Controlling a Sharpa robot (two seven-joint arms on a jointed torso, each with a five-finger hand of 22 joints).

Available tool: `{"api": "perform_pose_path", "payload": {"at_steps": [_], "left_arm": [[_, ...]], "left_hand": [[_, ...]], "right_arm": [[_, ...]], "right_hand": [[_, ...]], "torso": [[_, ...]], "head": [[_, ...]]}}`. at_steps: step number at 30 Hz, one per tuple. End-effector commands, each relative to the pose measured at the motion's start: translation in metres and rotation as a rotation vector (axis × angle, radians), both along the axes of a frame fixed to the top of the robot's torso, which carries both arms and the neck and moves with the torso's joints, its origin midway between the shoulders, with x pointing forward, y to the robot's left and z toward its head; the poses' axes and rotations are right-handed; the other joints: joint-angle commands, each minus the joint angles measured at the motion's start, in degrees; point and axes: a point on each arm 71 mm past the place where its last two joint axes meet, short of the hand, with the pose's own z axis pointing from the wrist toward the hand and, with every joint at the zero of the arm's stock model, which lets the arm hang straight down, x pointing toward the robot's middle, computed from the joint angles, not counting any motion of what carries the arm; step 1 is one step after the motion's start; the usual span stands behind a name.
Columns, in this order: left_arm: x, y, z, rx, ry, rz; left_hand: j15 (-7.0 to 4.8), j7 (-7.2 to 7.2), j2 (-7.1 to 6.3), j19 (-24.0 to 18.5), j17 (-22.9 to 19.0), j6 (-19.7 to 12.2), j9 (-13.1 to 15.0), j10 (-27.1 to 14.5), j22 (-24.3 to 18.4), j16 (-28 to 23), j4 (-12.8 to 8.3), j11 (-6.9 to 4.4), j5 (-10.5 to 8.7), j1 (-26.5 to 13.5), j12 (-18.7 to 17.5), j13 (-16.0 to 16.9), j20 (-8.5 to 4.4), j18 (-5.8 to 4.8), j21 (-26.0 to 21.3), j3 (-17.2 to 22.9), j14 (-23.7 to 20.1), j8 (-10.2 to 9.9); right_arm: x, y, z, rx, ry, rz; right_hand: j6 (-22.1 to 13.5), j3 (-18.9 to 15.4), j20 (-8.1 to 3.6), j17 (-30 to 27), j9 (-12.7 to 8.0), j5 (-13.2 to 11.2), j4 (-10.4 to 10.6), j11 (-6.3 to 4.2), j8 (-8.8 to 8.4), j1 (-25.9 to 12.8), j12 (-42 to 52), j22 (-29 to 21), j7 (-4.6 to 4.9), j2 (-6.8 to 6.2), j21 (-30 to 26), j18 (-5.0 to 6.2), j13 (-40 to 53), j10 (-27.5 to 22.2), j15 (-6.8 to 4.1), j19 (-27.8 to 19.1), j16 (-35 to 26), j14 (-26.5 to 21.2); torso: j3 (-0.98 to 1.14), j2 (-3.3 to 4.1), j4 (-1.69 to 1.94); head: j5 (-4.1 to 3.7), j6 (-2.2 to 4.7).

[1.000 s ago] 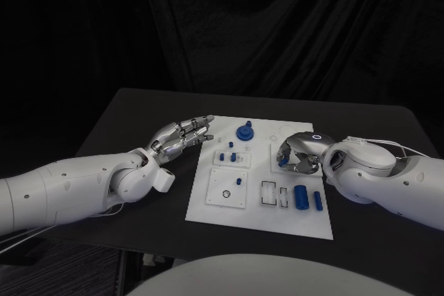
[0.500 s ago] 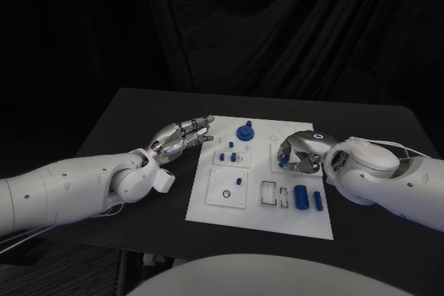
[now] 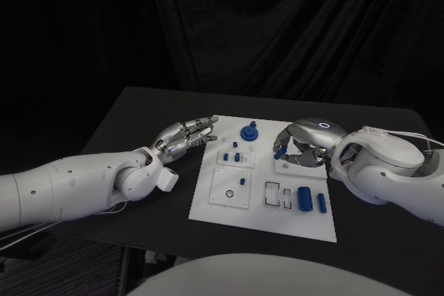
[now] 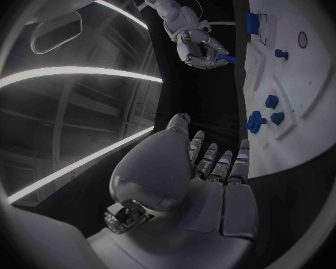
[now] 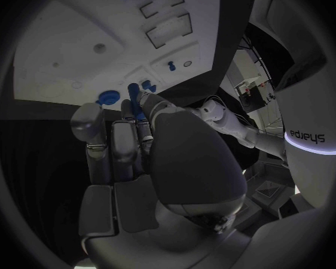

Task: Assemble the parts on the task board

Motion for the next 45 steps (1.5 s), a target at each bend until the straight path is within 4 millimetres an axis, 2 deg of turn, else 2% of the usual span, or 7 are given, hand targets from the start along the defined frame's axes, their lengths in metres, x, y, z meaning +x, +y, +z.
{"api": "perform_pose_path", "payload": {"at_steps": [1, 7, 13, 22, 29, 39, 45], "left_arm": [[0.000, -0.003, 0.002, -0.024, -0.029, 0.008], [-0.001, -0.008, 0.006, -0.050, -0.068, 0.012], [0.000, -0.008, 0.006, -0.052, -0.075, 0.014], [0.002, -0.010, 0.004, -0.047, -0.067, 0.009], [0.003, -0.011, 0.004, -0.046, -0.063, 0.006], [0.003, -0.013, 0.003, -0.042, -0.055, 0.001], [0.003, -0.014, 0.003, -0.042, -0.051, -0.002]], "left_hand": [[-0.13, 0.58, 0.68, -0.06, -0.04, 1.15, 0.20, 0.25, 0.00, -0.11, -0.08, -0.45, 0.44, 0.25, 0.72, 0.14, 0.04, 0.71, -0.32, 0.56, -0.19, 0.39], [-2.54, 1.60, 1.05, -0.49, -0.06, 5.10, 0.70, 1.88, -0.85, -0.06, 0.13, -1.36, 1.64, 0.90, 2.75, 0.35, -1.00, 1.82, -0.50, 1.44, -0.24, 1.22], [-2.87, 1.63, 1.09, -1.00, -0.12, 4.68, 0.57, 1.68, -1.64, -0.19, 1.11, -1.17, 1.12, 0.50, 2.63, 0.29, -1.37, 1.91, -0.72, 1.33, -0.54, 1.14], [-2.87, 1.91, 1.55, -1.37, -0.17, 4.22, 0.44, 1.17, -2.20, -0.29, 2.26, -1.18, 0.19, 0.47, 2.33, 0.24, -1.43, 1.88, -0.85, 1.58, -0.84, 1.05], [-2.91, 2.35, 1.61, -1.37, -0.17, 4.38, 0.45, 1.10, -2.23, -0.29, 2.55, -1.44, -0.11, 0.57, 2.34, 0.24, -1.43, 1.90, -0.83, 1.67, -0.87, 1.12], [-2.90, 3.44, 1.53, -1.53, -0.18, 4.78, 0.48, 0.93, -2.67, -0.29, 3.47, -1.59, -1.71, 0.85, 2.35, 0.24, -1.29, 1.93, -0.84, 1.79, -0.96, 1.32], [-2.73, 3.51, 1.55, -1.46, -0.16, 4.67, 0.46, 0.84, -2.59, -0.26, 3.80, -1.53, -1.08, 1.03, 2.34, 0.23, -1.15, 1.93, -0.78, 1.90, -0.93, 1.33]], "right_arm": [[-0.012, 0.019, 0.002, -0.051, -0.026, 0.120], [-0.028, 0.051, -0.004, -0.086, -0.092, 0.268], [-0.036, 0.078, -0.015, -0.089, -0.143, 0.360], [-0.044, 0.104, -0.031, -0.074, -0.148, 0.423], [-0.047, 0.113, -0.043, -0.077, -0.126, 0.434], [-0.047, 0.115, -0.063, -0.115, -0.097, 0.427], [-0.047, 0.113, -0.068, -0.133, -0.086, 0.418]], "right_hand": [[-0.36, -0.24, -0.17, 0.15, 1.04, -0.09, -0.21, -0.61, 0.19, -0.26, -0.10, 6.79, -0.27, -0.72, 0.47, -0.80, -0.07, 1.09, -0.32, 0.41, 0.11, 0.22], [-0.49, -0.26, -0.17, 0.43, 1.15, -0.63, -0.04, -0.63, 0.20, -0.62, -0.34, 6.91, -0.32, -0.98, 1.06, -0.91, -0.10, 1.28, -0.33, 0.65, 0.27, 0.42], [-0.37, -0.08, -0.24, 1.93, 1.33, -1.05, 0.03, -0.80, 0.31, -0.79, -0.62, 7.33, -0.48, -1.16, 2.85, -1.21, -0.09, 1.82, -0.46, 1.48, 1.15, 1.31], [-0.62, 0.12, -0.41, 3.05, 1.39, -1.72, -0.08, -0.95, 0.05, -0.88, -1.09, 7.78, -0.55, -1.86, 4.90, -1.55, -0.06, 2.60, -0.64, 2.54, 1.84, 2.17], [0.09, 0.26, -0.60, 3.76, 1.58, -1.79, 0.12, -1.32, -0.06, -1.39, -1.51, 7.96, -0.89, -2.63, 5.82, -1.69, 0.06, 3.93, -0.91, 3.02, 2.22, 2.68], [0.08, 0.56, -0.69, 4.16, 1.59, -2.03, 0.09, -1.34, -0.41, -1.32, -2.01, 8.09, -0.89, -2.77, 6.39, -1.79, 0.04, 4.17, -0.97, 3.28, 2.43, 2.94], [0.11, 0.65, -0.71, 3.99, 1.60, -2.06, 0.04, -1.35, -0.47, -1.24, -2.09, 8.04, -0.89, -2.76, 6.22, -1.76, 0.05, 4.24, -0.98, 3.20, 2.34, 2.89]], "torso": [[-0.07, 0.00, 0.04], [-0.18, 0.02, 0.08], [-0.02, 0.05, 0.02], [-0.18, 0.04, 0.65], [-0.24, 0.03, 0.68], [-0.23, 0.07, 0.60], [-0.17, 0.06, 0.64]], "head": [[1.44, -0.01], [4.17, -0.01], [5.26, -0.01], [6.07, -0.01], [6.18, -0.01], [7.63, -0.01], [7.49, -0.01]]}}
